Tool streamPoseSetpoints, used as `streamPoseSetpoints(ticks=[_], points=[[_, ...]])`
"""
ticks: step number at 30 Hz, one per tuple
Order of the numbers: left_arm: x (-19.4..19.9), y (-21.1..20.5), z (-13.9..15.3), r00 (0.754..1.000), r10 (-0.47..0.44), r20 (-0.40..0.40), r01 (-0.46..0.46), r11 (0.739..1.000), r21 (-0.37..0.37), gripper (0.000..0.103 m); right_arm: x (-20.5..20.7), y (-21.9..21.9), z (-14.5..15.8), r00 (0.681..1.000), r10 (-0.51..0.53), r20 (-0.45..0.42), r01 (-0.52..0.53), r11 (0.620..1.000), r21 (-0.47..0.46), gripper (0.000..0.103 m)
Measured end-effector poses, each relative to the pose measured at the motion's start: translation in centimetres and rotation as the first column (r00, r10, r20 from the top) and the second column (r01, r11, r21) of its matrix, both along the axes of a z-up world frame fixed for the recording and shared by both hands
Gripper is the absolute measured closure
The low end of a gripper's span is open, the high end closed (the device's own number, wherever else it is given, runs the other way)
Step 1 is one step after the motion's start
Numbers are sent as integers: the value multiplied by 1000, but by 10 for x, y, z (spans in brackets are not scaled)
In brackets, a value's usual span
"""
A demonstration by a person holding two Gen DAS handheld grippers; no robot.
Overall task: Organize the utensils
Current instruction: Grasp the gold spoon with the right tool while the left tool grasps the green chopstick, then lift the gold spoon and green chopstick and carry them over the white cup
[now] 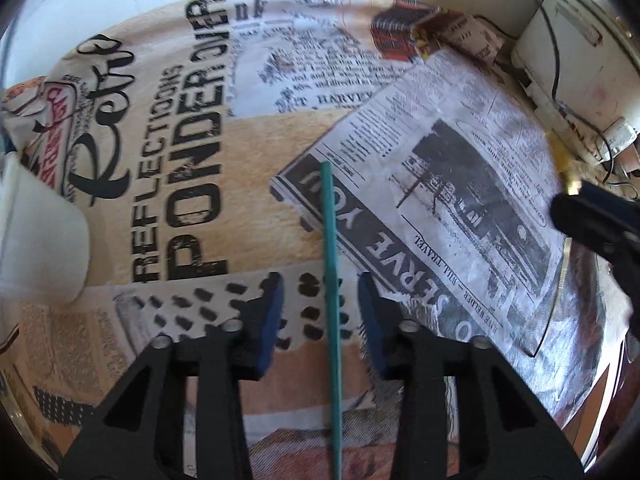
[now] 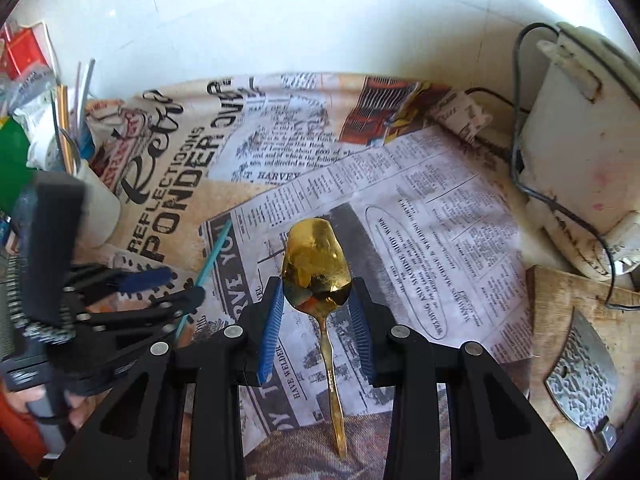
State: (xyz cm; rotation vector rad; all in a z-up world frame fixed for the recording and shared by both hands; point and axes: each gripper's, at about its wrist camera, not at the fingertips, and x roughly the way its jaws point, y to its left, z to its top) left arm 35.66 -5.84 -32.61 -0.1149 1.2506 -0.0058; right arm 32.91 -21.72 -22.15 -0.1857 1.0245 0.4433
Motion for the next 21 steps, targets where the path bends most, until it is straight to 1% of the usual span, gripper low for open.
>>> streamPoseSetpoints(ticks=[6,8,10,11,12,17,19,21], points=[[8,-4,-2,1000,11,2,-11,1000,4,72,-7,-6,11,1000,-2,21,2,1000,27,72],[11,-5,-3,1000,10,3,-10,1000,21,77,-9,-7,14,1000,-3,25,2,999,37,72],[15,-6,-3,1000,12,2,-12,999,40,89,-11,-7,17,1000,-4,29,2,999,46,72],[17,-5,-3,1000,12,0,-12,999,46,92,-11,-8,18,999,-4,32,2,999,49,72],[19,-5,-3,1000,7,-2,-7,998,56,98,-12,-8,19,999,-4,34,2,999,53,72],[21,-2,-3,1000,-15,-7,15,998,67,98,-15,-9,26,999,-3,49,0,998,68,72],[20,-1,-3,1000,-15,-12,16,998,54,98,-17,-10,30,998,-5,55,1,997,73,72],[15,-1,1,1000,-13,2,13,999,48,98,-19,-10,33,998,-5,61,0,997,77,73]])
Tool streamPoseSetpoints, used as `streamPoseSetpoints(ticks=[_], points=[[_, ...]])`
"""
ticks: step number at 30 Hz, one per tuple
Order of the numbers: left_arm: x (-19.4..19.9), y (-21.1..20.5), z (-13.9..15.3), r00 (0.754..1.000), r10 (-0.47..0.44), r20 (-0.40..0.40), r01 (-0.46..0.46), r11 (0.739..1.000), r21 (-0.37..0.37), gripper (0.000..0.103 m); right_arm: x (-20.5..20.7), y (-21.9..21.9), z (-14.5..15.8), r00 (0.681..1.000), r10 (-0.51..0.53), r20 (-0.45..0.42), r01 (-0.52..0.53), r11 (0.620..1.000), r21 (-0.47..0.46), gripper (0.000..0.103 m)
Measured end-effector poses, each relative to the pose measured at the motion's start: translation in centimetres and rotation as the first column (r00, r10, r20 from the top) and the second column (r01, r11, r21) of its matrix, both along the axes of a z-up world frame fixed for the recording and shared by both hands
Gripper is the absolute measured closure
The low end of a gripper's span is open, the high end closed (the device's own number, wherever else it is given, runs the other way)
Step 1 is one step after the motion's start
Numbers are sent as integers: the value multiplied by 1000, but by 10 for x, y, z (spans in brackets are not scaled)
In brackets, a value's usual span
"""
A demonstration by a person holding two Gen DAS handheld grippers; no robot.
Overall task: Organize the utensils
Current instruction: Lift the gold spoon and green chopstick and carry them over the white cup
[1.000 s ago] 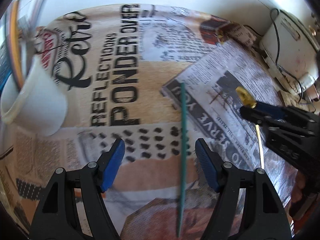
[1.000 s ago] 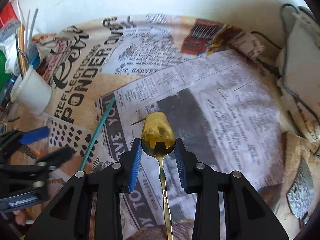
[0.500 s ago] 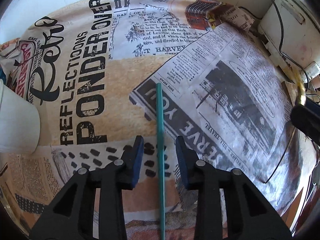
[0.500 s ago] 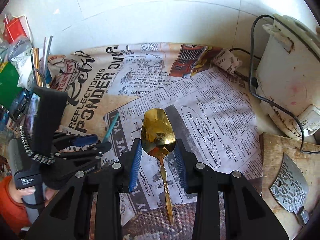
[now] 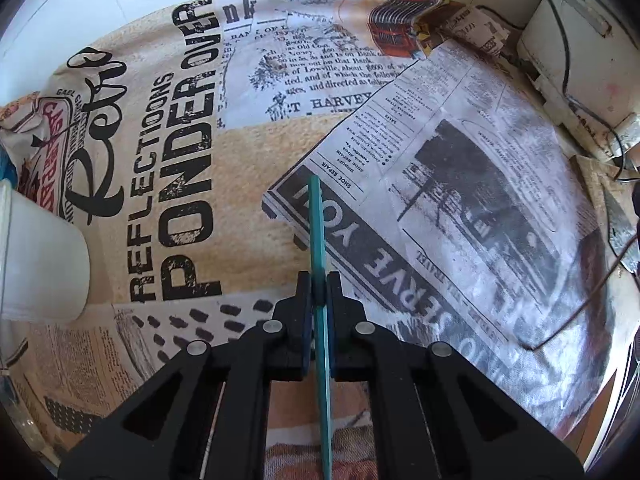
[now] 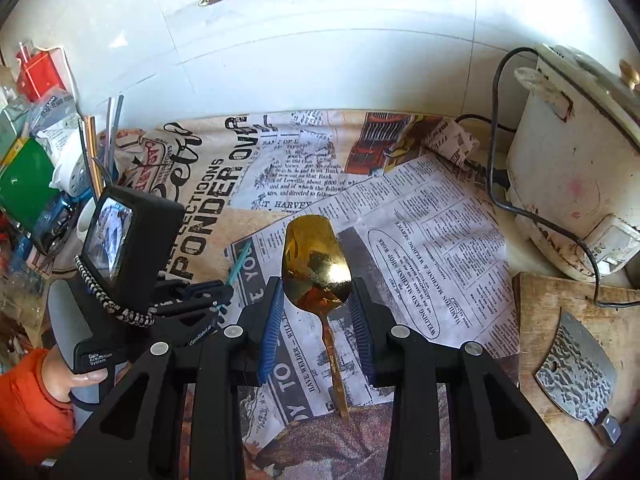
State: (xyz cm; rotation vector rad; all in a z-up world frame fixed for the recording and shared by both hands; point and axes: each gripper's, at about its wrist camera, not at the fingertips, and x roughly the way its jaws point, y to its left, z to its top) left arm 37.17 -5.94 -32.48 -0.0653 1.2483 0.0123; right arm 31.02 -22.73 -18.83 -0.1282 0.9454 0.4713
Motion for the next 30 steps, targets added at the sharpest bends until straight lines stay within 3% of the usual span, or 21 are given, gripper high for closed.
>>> streamPoseSetpoints(ticks=[17,30], points=[[-57,16,94,977,28,210,-9,996,-91,98,-13,4,27,998,0,62,-2,999,39,73],[-98,43,156,924,88,372,-47,992,-118,99,-23,23,54,993,12,117,-21,997,78,73]])
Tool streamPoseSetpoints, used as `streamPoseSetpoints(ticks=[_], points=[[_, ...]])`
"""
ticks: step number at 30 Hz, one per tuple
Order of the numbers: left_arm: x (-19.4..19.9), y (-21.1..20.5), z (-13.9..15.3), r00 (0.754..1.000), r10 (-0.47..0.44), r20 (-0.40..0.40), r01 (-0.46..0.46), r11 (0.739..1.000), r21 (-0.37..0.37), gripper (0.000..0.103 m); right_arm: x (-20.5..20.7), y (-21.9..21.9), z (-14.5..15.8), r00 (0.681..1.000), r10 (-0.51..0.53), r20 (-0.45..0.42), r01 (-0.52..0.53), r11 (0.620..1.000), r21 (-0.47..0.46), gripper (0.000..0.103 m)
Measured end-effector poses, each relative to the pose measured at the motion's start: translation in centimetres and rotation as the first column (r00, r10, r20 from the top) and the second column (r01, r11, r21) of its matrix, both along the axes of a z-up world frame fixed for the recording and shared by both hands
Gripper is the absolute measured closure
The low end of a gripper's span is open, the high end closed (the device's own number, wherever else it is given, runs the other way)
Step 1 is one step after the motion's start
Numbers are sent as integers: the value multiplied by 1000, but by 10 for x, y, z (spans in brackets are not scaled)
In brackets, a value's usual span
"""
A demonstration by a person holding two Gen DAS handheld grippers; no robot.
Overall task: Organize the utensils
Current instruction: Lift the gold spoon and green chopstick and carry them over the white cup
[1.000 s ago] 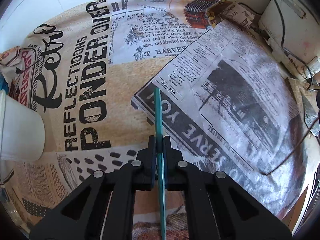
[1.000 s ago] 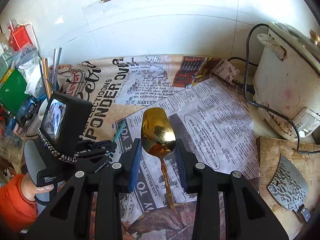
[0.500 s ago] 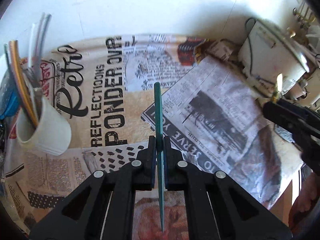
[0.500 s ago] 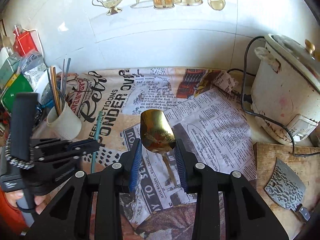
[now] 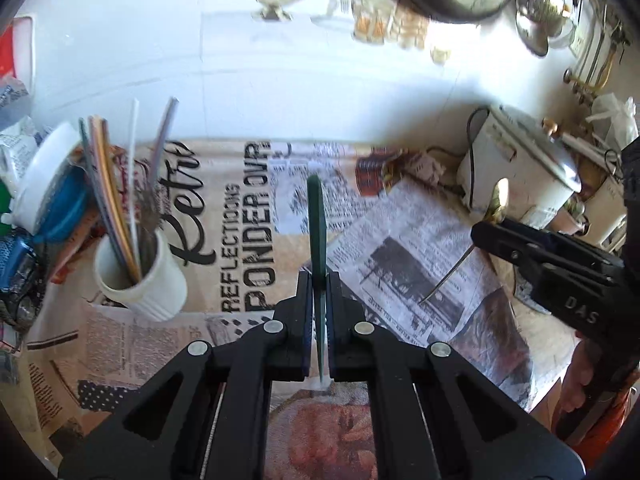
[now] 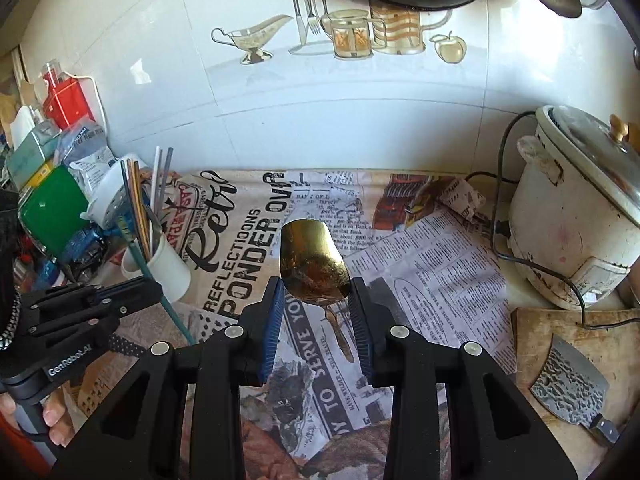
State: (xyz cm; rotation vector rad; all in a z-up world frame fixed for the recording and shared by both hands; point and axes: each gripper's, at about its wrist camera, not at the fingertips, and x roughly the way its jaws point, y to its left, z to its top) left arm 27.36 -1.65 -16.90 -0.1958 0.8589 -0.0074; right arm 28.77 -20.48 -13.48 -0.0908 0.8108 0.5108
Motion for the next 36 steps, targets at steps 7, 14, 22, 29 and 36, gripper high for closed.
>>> streamPoseSetpoints(ticks=[7,14,22,29,36], points=[[-10,27,26,996,49,81,-50,999,8,99,2,25,20,999,30,42,-31,999,19,73],[-16,60,45,987,75,139,-77,997,11,99,4,61,39,995,56,86,-59,997,40,73],[-26,105,62,977,118,179,-124,992,25,99,3,115,55,987,112,114,-121,990,76,73],[-37,144,79,964,160,213,-167,986,17,99,1,163,65,977,167,131,-183,976,115,73],[-47,174,94,948,188,256,-198,980,13,99,1,205,65,965,230,123,-246,961,126,73]])
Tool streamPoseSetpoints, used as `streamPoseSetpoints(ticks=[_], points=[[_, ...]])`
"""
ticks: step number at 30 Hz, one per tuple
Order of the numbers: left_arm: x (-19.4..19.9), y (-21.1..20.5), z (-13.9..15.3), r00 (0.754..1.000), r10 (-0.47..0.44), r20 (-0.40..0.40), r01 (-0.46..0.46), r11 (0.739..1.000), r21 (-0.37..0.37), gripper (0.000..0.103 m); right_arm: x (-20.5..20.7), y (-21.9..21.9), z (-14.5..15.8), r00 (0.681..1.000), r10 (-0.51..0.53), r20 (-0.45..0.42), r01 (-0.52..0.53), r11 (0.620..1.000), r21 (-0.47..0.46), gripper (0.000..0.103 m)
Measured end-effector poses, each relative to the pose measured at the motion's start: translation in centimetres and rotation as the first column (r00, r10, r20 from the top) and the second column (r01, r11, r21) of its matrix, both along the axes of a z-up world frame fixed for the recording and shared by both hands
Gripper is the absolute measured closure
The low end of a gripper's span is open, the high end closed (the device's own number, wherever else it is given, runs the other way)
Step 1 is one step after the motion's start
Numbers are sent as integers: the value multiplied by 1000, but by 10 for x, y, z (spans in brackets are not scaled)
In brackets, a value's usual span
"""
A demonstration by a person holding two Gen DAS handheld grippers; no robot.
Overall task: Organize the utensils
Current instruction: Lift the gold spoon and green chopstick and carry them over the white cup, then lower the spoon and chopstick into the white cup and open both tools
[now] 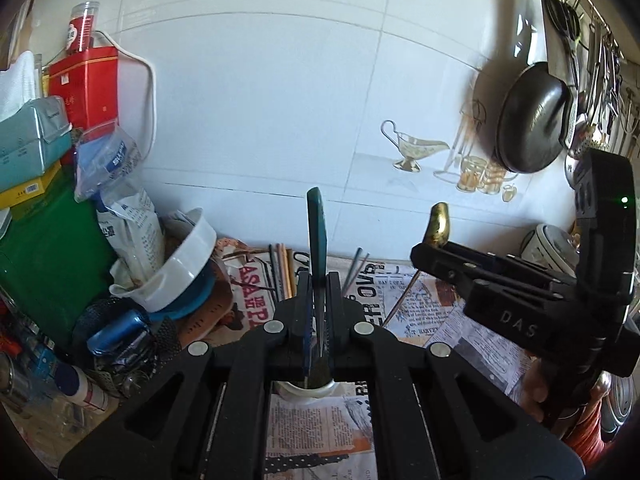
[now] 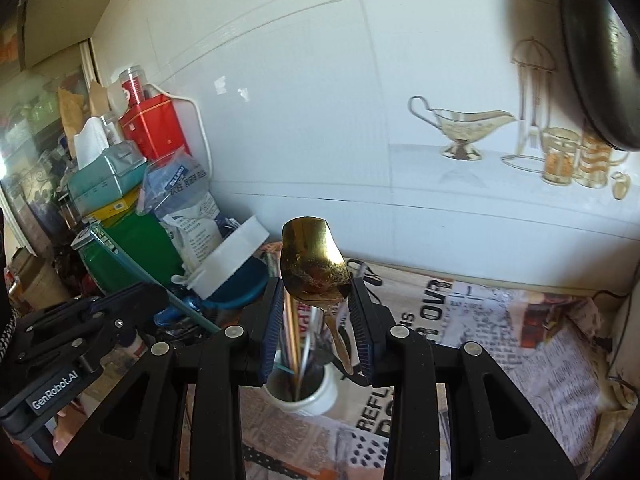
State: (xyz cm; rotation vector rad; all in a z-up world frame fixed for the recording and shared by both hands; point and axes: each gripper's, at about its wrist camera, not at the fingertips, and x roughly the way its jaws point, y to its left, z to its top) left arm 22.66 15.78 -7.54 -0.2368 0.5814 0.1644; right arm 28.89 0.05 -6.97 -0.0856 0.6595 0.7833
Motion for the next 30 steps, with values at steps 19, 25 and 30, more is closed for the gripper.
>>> streamPoseSetpoints(ticks=[19,25,30], points=[[19,41,-50,992,-50,-116,43,997,-63,99,13,54,-68,988,13,-152,-27,996,-87,73],[34,45,-75,982,-68,-178,53,995,-86,99,19,54,-96,974,-4,-228,-31,988,-150,90],[43,44,-88,974,-76,-213,55,993,-100,99,21,52,-104,972,-20,-234,-25,982,-187,90]])
